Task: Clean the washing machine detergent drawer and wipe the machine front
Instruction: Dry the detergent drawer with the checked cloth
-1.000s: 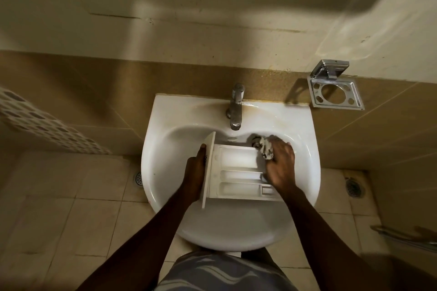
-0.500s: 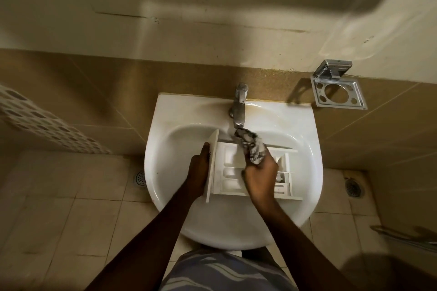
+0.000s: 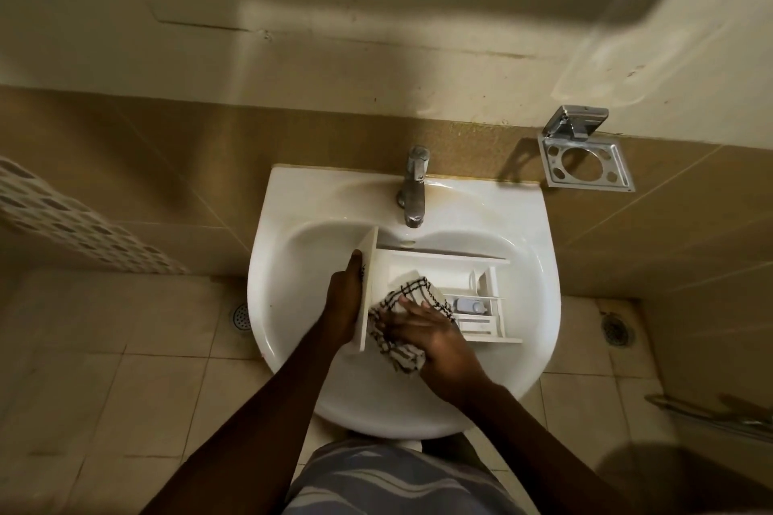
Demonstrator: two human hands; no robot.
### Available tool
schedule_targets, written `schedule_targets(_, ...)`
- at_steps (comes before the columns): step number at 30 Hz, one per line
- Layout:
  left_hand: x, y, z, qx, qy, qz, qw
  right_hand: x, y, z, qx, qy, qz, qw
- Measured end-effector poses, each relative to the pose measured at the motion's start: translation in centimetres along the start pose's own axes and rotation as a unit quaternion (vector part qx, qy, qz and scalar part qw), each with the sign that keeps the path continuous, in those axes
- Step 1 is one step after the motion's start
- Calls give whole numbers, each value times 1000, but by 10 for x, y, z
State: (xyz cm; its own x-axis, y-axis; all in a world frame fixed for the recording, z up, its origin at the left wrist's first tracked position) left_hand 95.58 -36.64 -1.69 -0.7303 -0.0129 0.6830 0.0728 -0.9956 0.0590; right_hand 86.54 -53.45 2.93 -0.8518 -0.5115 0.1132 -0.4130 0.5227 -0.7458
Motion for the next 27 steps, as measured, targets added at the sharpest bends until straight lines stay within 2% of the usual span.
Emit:
schedule_targets(2,1,0,-2,7,0,-4,1000,9,-13,8,-46,-15,-11,999)
schedule_targets(3,2,1,-1,11,-1,-7,1000,10,-21,10,-83,-6,11,996)
schedule_targets(4,3,1,-1,15,-1,-8,1000,9,-29,9,-129,22,50,990)
schedule_targets(6,5,1,2,16,-1,-10,1000,0,-37,3,-222,121,163,954)
schedule_targets(8,6,2,2,16,-2,-11,1000,-19,-36,-8,-217,167,245,930)
schedule_targets(10,7,3,2,19,6,-10,1000,-39,-26,-22,-141,144,246,948)
schedule_targets(12,5,1,0,24,16,-14,999,-51,-6,-29,-39,102,191,975)
schedule_targets(14,5,0,0,28,16,-13,999,-42,11,-28,34,78,127,988)
schedule_targets(18,5,1,2,14,3,-6,1000,1,6,0,66,-7,37,997)
schedule_targets(21,4,0,0,13,-2,-10,1000,17,-16,24,37,-2,10,999)
schedule_targets(23,3,-1,-1,7,-10,-10,1000,21,-30,28,-30,43,36,998)
schedule_targets(25,2,0,-2,2,-10,-12,1000,24,-40,24,-103,118,120,980)
schedule_targets(27,3,1,-1,3,-9,-10,1000,22,-40,11,-122,191,227,947)
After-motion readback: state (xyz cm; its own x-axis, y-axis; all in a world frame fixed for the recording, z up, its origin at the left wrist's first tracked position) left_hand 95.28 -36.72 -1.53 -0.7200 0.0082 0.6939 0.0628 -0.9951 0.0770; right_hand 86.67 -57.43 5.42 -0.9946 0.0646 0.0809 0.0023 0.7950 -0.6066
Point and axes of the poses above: each hand's wrist, its own x-axis away from the middle knuckle, its own y-axis out of the palm, z = x × y, the point moved 1 cm from there along -x, towards the middle knuckle, and after that the axes turned 7 degrees about -z, right-handed, at the moved point
